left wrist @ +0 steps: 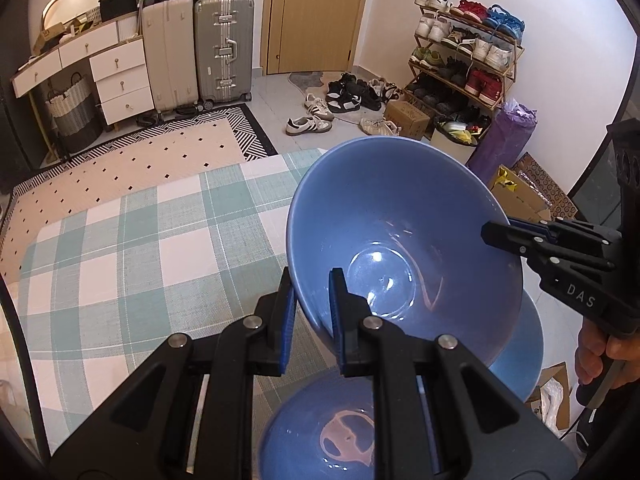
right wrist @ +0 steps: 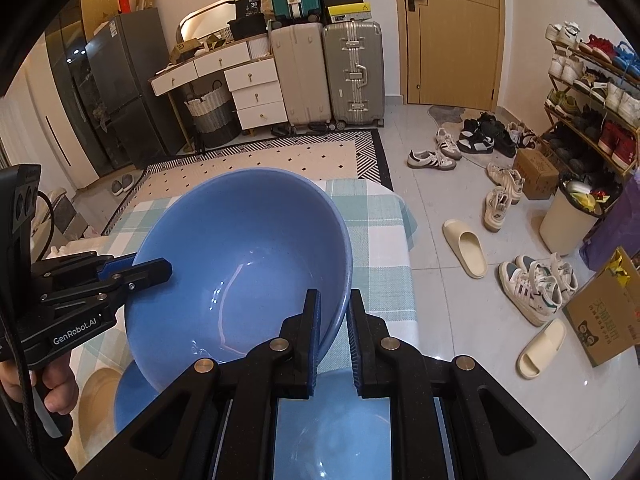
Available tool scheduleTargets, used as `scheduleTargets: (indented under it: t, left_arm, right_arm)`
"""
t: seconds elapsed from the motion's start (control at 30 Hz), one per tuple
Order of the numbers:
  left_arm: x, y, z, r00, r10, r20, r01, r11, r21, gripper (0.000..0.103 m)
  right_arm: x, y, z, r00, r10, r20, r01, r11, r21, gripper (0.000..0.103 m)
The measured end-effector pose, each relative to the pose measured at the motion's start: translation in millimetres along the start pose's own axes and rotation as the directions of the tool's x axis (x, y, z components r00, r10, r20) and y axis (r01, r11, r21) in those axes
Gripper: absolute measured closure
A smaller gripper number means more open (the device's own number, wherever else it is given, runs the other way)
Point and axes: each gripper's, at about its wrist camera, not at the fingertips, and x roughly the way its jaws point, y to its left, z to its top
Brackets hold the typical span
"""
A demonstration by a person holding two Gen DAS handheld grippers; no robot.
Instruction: Organize plates and bowls
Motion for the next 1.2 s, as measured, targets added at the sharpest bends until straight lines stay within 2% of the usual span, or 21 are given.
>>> scheduleTargets:
  t: [0.63, 0.97, 1.2]
  left_arm:
    - [-114.5, -34.6, -47.1, 0.997, 0.013, 0.083, -0.015, 1.0, 0.023, 0.09]
    - [-171.2, -55.9, -82.5, 0.993, 0.042, 0.109, -0.046, 0.998, 0.032, 0.09]
    - [-195.4, -66.0, -102.3, 0.992, 0.059, 0.11, -0.063, 0.998, 0.031, 0.09]
  right_arm:
    - [-87.2, 37.0, -37.1, 0.996, -0.001, 0.09, 0.004, 0.999, -0.033, 0.09]
    - [-114.2, 59.3, -58.1, 0.994, 0.002, 0.108, 0.004, 0.998, -0.056, 0.09]
    - [-126.2, 72.8, -72.0, 0.993, 0.014, 0.115, -0.006, 0.997, -0.071, 0.089]
